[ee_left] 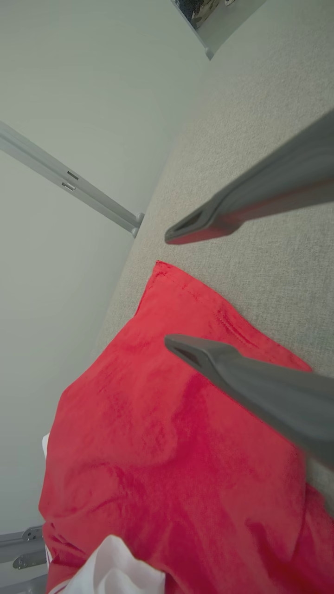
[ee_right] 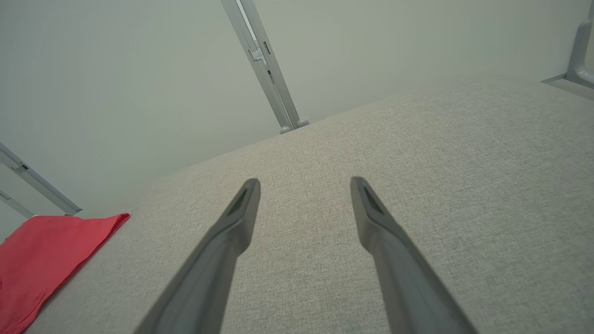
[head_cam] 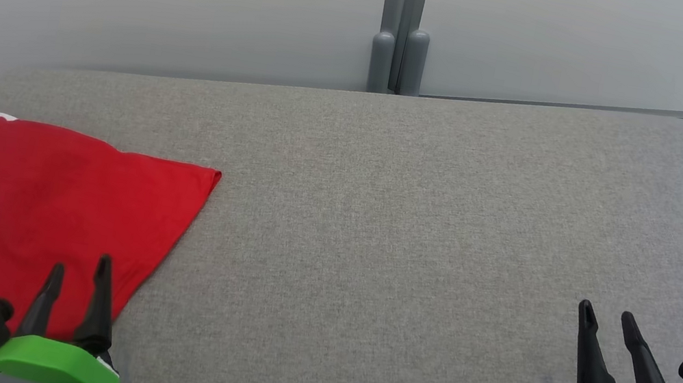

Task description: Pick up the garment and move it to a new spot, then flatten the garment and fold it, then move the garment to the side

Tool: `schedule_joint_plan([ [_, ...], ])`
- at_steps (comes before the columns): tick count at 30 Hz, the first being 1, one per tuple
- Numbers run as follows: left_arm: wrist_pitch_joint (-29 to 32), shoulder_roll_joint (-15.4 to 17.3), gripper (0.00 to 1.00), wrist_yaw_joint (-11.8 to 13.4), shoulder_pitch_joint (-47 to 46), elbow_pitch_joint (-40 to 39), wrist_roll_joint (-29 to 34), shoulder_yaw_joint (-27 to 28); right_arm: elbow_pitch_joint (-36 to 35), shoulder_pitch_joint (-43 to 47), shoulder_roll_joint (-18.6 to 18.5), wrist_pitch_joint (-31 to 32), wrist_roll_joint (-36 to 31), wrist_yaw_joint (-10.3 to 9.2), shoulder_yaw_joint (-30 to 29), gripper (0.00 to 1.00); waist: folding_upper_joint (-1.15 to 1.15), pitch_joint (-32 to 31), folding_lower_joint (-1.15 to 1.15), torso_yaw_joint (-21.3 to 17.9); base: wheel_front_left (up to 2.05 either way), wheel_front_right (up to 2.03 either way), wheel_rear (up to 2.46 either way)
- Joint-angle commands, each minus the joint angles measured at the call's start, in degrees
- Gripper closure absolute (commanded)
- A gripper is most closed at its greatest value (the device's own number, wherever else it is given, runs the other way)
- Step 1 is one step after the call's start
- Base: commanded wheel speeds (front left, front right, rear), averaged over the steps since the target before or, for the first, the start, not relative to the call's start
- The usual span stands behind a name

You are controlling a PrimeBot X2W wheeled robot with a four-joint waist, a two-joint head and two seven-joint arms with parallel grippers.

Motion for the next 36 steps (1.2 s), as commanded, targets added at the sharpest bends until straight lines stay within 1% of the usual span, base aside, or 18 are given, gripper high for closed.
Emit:
schedule_joint_plan([
  [1,-0.6,0.6,0.0,0.4,0.4,-0.6,1.9,0.1,-0.1,0.1,-0.6,-0.6,-1.4,0.02,-0.1,0.0,0.08,0.0,0.0,0.0,0.0,0.0,0.0],
  [8,-1.6,1.0,0.0,0.7,0.6,0.3,6.2,0.6,0.8,0.8,-0.5,-1.7,-3.6,0.02,-0.7,0.0,0.09,0.0,0.0,-0.3,0.0,0.0,0.0],
  [19,-3.0,1.0,0.0,0.5,1.9,0.1,11.9,1.4,-0.9,2.1,0.8,-3.2,-7.7,0.03,-2.3,0.0,0.1,0.0,0.0,-0.8,0.0,0.0,0.0],
  [36,-5.2,0.5,0.0,-0.1,2.8,1.2,20.3,2.5,-1.6,2.8,-0.9,-5.7,-16.0,0.03,-1.7,0.0,0.12,0.1,0.0,-1.1,0.0,0.0,0.0],
])
